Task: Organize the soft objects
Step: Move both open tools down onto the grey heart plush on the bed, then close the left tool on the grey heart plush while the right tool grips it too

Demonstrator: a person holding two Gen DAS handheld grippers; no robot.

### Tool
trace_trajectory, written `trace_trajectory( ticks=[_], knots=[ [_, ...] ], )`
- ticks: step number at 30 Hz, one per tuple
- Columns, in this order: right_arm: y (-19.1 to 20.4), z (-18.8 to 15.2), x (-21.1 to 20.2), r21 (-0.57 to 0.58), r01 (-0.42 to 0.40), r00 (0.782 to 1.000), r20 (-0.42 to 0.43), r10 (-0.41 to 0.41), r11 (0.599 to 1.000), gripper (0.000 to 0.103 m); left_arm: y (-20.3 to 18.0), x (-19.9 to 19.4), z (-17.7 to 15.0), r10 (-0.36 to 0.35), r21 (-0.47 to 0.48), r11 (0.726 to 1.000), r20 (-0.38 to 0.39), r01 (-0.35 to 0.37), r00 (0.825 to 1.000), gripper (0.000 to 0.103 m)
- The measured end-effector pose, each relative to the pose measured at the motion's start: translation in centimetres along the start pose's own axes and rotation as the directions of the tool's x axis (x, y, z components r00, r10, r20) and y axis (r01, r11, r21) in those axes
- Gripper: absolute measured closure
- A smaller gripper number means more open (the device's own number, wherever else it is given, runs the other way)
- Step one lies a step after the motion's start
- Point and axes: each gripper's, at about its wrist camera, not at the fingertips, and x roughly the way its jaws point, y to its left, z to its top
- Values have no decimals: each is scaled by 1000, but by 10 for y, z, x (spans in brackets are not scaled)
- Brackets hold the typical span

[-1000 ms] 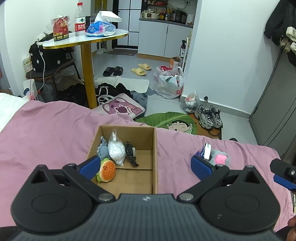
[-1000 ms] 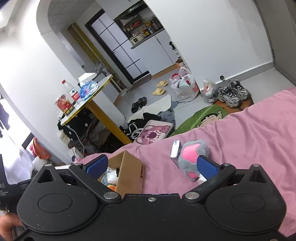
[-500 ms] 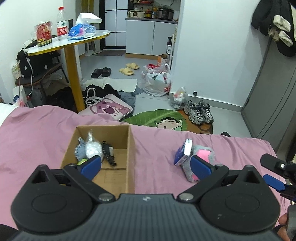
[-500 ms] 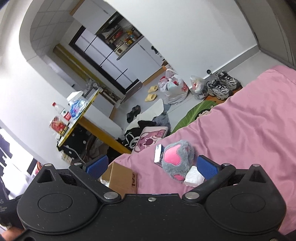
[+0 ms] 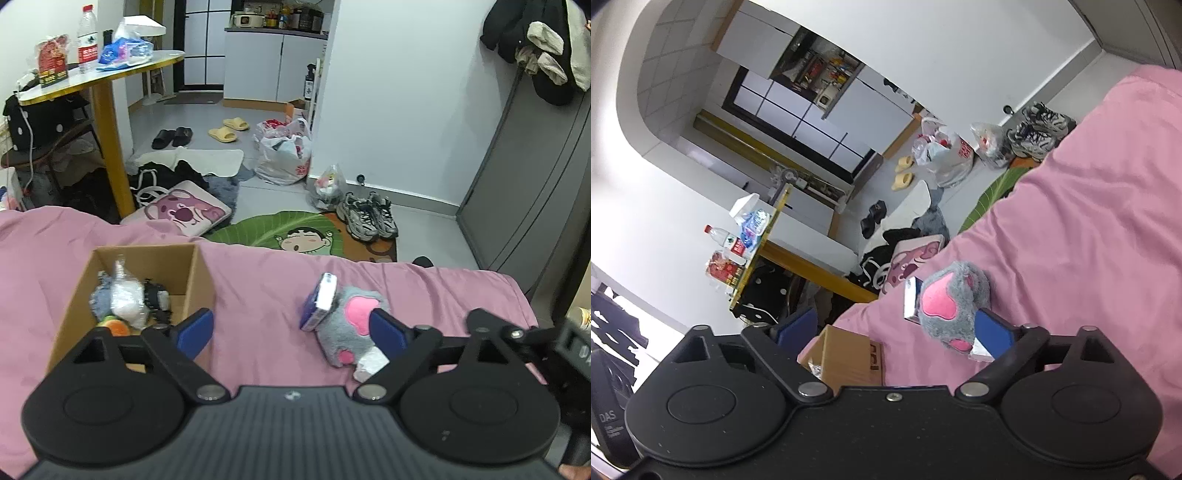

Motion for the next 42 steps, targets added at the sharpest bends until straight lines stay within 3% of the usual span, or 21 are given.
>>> trace_trajectory(
  ticks=[7,13,16,33,42],
  knots=[
    [-14,2,9,40,21,1000,-6,-21,999,24,-13,24,0,-32,-11,999,-37,31,999,45],
    [-25,4,22,64,60,998,-24,-58,996,39,-24,48,-1,-36,-2,999,-66,35,997,57],
    [-29,5,32,74,69,997,-41,-67,995,45,-29,62,-1,-38,-2,999,-82,38,996,60],
    [-69,14,64,183,110,992,-80,-96,977,56,-48,131,0,-42,-24,999,-158,38,986,80],
    [-82,15,78,223,111,991,-100,-90,969,56,-48,149,1,-57,-36,998,-146,52,988,81]
  ],
)
